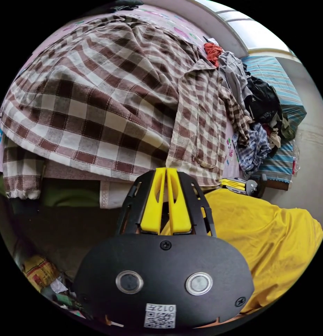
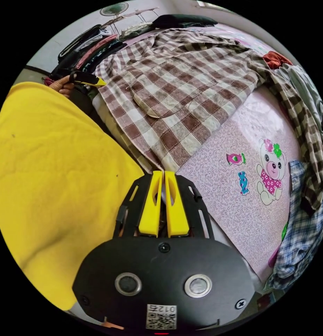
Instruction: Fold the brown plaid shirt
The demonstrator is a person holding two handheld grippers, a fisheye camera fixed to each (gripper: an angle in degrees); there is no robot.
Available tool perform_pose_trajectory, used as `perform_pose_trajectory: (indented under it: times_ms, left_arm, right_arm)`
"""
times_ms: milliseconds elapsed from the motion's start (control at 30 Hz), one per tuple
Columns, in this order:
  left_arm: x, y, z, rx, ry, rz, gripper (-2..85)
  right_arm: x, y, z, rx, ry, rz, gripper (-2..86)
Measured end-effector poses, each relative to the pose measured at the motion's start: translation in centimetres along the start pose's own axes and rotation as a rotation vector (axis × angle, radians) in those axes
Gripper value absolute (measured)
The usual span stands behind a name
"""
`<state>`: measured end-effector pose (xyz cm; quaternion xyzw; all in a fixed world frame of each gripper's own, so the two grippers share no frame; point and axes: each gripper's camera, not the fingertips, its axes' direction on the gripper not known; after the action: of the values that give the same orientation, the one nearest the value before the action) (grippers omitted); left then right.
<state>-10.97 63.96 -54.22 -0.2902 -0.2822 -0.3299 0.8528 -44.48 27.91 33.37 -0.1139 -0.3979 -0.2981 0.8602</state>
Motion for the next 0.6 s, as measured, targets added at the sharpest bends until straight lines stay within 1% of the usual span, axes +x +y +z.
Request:
perform_pose_trajectory:
  times_ms: [67,133,167,200,267,333,367,433,467,533,600]
  left_arm:
    - [-0.1,0.2,-1.0,0.049,-0.039,-0.026,0.3]
    - [0.6,0.8,-3.6,0.198,-0.121,-0.061,0.3]
    - [1.1,0.8,-4.2,0.237,-0.144,-0.051,0.3]
    - [2.5,0.3,-4.9,0.287,-0.182,-0.010,0.3]
    - [4.9,-1.6,-4.6,0.286,-0.208,0.090,0.4]
    - [8.3,-5.2,-1.5,0.170,-0.157,0.262,0.5]
    - [9.1,-6.1,-0.5,0.139,-0.149,0.299,0.5]
    - [11.4,-9.0,3.8,0.033,-0.191,0.391,0.5]
    - [11.7,-9.6,4.9,0.001,-0.213,0.396,0.6]
    - [11.7,-11.4,9.5,-0.148,-0.336,0.367,0.6]
    - [11.0,-11.9,11.9,-0.224,-0.363,0.342,0.6]
  right_arm:
    - [1.0,-0.4,-1.3,-0.020,-0.038,0.012,3.3]
    - [2.2,-0.4,-2.5,-0.032,-0.066,0.055,4.9]
    - [3.1,-0.1,-3.6,-0.031,-0.084,0.090,6.1]
    - [3.6,0.0,-4.2,-0.031,-0.093,0.109,6.7]
    - [6.1,-0.1,-7.6,0.002,-0.081,0.178,7.6]
    - [8.4,-1.4,-10.9,0.076,-0.058,0.215,7.0]
    - [10.2,-3.1,-13.0,0.135,-0.061,0.241,6.5]
    - [13.5,-6.5,-15.9,0.230,-0.096,0.307,6.0]
    - [15.9,-9.0,-17.7,0.304,-0.142,0.361,5.8]
    - [19.6,-12.9,-19.8,0.410,-0.240,0.441,5.7]
    - [23.4,-16.5,-21.4,0.502,-0.321,0.534,5.8]
